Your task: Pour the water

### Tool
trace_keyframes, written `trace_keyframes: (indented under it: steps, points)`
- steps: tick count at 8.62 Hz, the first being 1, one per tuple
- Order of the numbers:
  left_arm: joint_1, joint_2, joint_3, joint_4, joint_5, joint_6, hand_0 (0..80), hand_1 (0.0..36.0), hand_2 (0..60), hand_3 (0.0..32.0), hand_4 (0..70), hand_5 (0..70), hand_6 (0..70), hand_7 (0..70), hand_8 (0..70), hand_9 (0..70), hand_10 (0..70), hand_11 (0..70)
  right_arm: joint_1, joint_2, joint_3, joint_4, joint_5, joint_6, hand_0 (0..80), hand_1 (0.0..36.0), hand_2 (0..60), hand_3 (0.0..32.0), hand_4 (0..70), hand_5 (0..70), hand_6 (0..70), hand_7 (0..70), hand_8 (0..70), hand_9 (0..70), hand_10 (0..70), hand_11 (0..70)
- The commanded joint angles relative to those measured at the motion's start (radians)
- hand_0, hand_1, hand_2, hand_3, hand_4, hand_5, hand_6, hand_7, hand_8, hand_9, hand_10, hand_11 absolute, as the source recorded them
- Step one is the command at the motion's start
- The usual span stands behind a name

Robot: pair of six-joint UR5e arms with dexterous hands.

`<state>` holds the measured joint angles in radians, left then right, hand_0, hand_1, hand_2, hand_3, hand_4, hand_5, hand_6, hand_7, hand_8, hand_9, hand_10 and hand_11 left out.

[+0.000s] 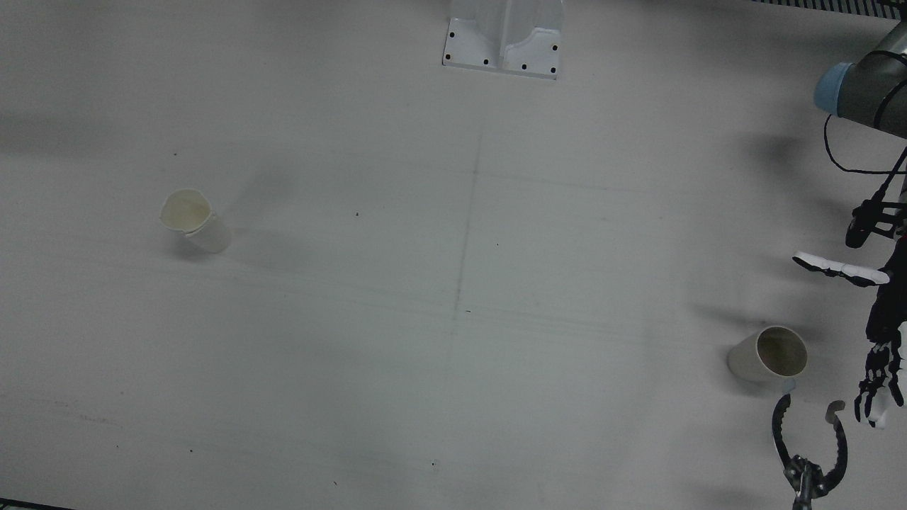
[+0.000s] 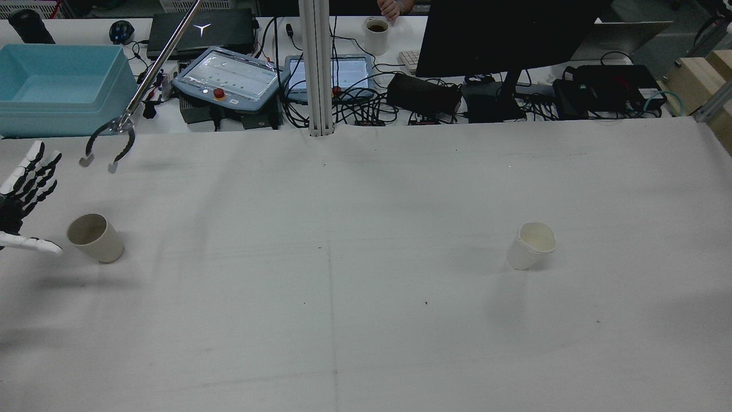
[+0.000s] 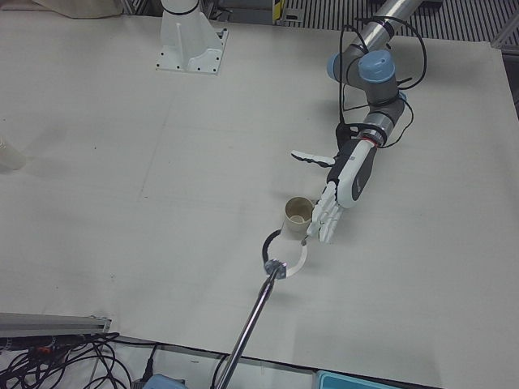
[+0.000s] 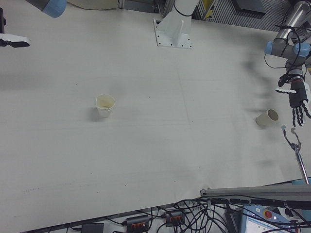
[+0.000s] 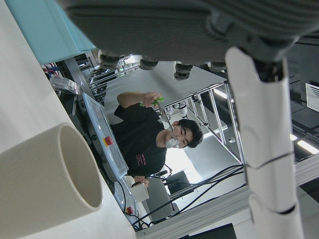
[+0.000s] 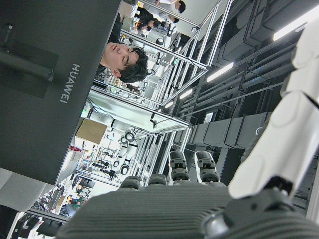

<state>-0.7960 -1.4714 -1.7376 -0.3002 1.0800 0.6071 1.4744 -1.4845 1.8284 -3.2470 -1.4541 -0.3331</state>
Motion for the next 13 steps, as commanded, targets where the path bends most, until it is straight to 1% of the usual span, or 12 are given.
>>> trace_keyframes:
  steps: [1,2,3,4,5,6,7,8,9,11,12,13]
  points:
    - [0.003,0.0,0.015,0.003,0.001,-0.004,55.7,19.6,0.0,17.8,0.0,0.0,0.0,9.0,0.0,2.1,0.6,3.4,-0.075,-0.075,0.02,0.007,0.029,-0.053,43.4,10.4,10.8,1.4,0.0,7.6,3.7,10.3,0.0,0.6,0.5,2.0]
    - [0.006,0.0,0.047,-0.003,-0.002,-0.012,56.6,20.9,0.0,17.0,0.0,0.0,0.0,8.8,0.0,2.3,0.9,3.9,-0.11,-0.079,0.019,0.015,0.052,-0.072,43.2,10.4,10.9,1.0,0.0,7.2,3.7,9.8,0.0,0.5,0.7,2.2]
    - [0.009,-0.007,0.144,-0.051,-0.003,-0.076,56.6,21.1,0.0,17.4,0.0,0.0,0.0,9.0,0.0,2.1,0.8,3.9,-0.146,-0.079,0.02,0.015,0.067,-0.072,43.5,10.5,11.0,1.0,0.0,8.0,3.7,10.2,0.0,0.6,0.5,2.0]
    - [0.011,-0.016,0.205,-0.071,-0.005,-0.107,57.0,21.4,0.0,17.0,0.0,0.0,0.0,8.1,0.0,1.8,0.5,3.4,-0.175,-0.077,0.02,0.015,0.067,-0.075,44.0,10.8,11.0,2.0,0.0,5.9,3.2,9.4,0.0,0.4,0.1,1.2]
    - [0.011,-0.015,0.208,-0.077,-0.006,-0.098,55.8,20.4,0.0,13.4,0.0,0.0,0.0,6.9,0.0,1.9,0.4,3.1,-0.181,-0.077,0.02,0.015,0.067,-0.09,44.0,10.8,10.3,2.6,0.0,2.8,2.5,8.0,0.0,0.2,0.0,0.5]
    - [0.014,-0.017,0.208,-0.085,-0.009,-0.09,55.2,20.0,0.0,13.6,0.0,0.0,0.0,6.4,0.0,1.8,0.3,2.9,-0.184,-0.077,0.02,0.015,0.067,-0.09,44.0,10.7,10.2,2.6,0.0,2.5,2.3,7.8,0.0,0.1,0.0,0.2]
    - [0.029,-0.018,0.21,-0.1,-0.012,-0.084,55.5,20.0,0.0,15.8,0.0,0.0,0.0,7.6,0.3,2.5,0.2,2.9,-0.184,-0.079,0.022,0.015,0.066,-0.09,43.9,10.6,10.1,2.4,0.0,3.7,2.5,8.8,0.0,0.3,0.0,0.0]
    - [0.047,-0.024,0.226,-0.132,-0.018,-0.069,57.9,21.8,0.0,17.4,0.0,0.0,0.0,8.4,0.7,3.2,0.1,2.9,-0.186,-0.08,0.025,0.013,0.064,-0.087,43.9,10.6,10.1,1.8,0.0,4.6,2.8,9.7,0.0,0.5,0.0,0.0]
    - [0.049,-0.024,0.234,-0.184,-0.017,-0.022,61.0,23.8,0.0,18.4,0.0,0.0,0.0,8.8,0.9,3.4,0.2,3.3,-0.186,-0.08,0.029,0.012,0.066,-0.084,44.3,10.7,9.8,1.4,0.0,6.3,3.1,10.8,0.0,0.7,0.0,0.0]
    - [0.058,-0.029,0.236,-0.237,-0.029,0.029,59.6,23.0,0.0,19.8,0.0,0.0,0.0,8.8,0.9,3.5,0.5,3.6,-0.186,-0.076,0.035,0.009,0.067,-0.08,44.8,11.0,10.4,0.4,0.0,9.2,4.0,12.9,0.0,1.1,0.0,0.0]
    - [0.081,-0.058,0.28,-0.264,-0.034,0.037,60.7,23.6,0.0,19.4,0.0,0.0,0.0,9.4,1.1,3.8,0.8,4.2,-0.186,-0.072,0.035,0.009,0.067,-0.081,44.8,11.0,10.7,0.6,0.0,10.2,4.1,13.7,0.0,1.3,0.0,0.0]
    - [0.09,-0.117,0.361,-0.287,-0.032,0.033,63.8,25.1,0.0,19.2,0.0,0.0,0.0,9.6,1.1,3.8,0.9,4.5,-0.186,-0.072,0.037,0.009,0.067,-0.081,45.0,11.0,10.3,1.0,0.0,10.9,4.3,14.4,0.0,1.4,0.0,0.0]
